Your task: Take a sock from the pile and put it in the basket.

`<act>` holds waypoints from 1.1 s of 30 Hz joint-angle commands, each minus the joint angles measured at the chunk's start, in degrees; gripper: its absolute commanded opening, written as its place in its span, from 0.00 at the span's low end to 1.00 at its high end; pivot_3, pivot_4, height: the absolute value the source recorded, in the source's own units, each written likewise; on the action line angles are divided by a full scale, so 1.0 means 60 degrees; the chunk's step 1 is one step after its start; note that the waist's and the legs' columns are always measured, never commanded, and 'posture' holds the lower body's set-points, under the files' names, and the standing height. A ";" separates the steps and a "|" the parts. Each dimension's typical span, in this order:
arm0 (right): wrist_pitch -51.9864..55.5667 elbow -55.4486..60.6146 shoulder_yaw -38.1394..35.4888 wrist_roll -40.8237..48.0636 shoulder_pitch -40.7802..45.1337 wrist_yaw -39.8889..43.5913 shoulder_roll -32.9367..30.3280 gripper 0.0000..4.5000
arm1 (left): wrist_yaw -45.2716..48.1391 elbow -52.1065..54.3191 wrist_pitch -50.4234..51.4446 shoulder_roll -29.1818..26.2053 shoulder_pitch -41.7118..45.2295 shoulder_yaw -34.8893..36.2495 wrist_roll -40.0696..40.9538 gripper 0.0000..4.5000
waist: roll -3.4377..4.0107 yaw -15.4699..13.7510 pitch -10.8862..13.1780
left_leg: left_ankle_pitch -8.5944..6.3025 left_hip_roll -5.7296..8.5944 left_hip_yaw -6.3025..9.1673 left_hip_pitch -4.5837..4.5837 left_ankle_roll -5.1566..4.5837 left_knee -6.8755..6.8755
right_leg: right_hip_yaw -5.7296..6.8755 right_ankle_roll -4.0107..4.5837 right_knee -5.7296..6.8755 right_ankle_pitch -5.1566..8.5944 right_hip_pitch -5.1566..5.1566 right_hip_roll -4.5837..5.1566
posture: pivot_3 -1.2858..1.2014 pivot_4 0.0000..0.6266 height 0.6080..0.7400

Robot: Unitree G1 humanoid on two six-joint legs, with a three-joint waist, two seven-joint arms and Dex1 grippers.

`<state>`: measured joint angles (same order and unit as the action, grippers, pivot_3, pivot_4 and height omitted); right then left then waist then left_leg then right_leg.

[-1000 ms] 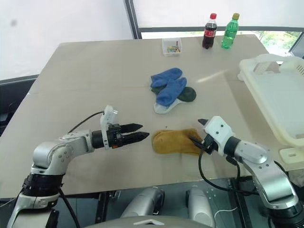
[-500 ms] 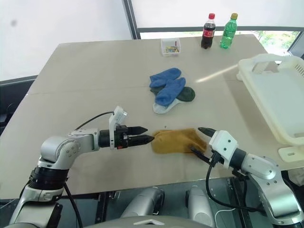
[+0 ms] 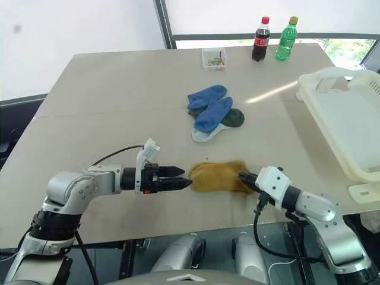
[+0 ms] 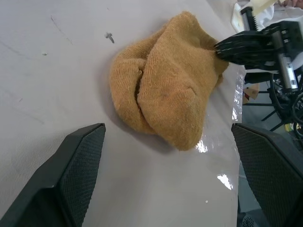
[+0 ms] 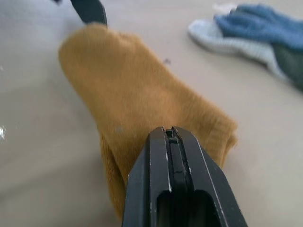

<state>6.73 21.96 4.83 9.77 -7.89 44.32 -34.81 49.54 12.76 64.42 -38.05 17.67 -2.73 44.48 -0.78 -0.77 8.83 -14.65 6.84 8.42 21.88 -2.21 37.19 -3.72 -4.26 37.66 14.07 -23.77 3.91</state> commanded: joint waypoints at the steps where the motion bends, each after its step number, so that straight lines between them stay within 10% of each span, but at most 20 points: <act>1: -0.0340 -0.0250 0.0137 -0.0145 0.0148 -0.0044 0.0106 0.01 | 0.0084 0.0218 0.0094 -0.0026 0.0067 -0.0248 0.0012 1.00 | 0.0000 0.0002 0.0000 | 0.0000 0.0000 -0.0001 -0.0001 0.0000 0.0000 | 0.0000 0.0000 0.0000 0.0000 0.0001 0.0000 | 0.52 0.24 1.00; 33: 0.0179 0.0390 -0.0031 -0.0274 0.0151 -0.0298 0.0084 0.01 | 0.2499 -0.1884 0.0419 0.1991 0.2714 -0.1968 0.0646 1.00 | -0.0003 0.0000 -0.0002 | 0.0002 0.0002 0.0000 -0.0003 0.0002 0.0012 | -0.0002 0.0000 0.0011 -0.0001 0.0002 -0.0006 | 0.52 0.24 1.00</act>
<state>7.54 21.61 5.78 7.33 -6.80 43.07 -34.03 62.76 1.90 67.80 -26.84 32.66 -13.94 48.38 -0.80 -0.77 8.82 -14.64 6.85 8.43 21.86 -2.19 37.26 -3.72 -4.26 37.72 14.07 -23.75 3.87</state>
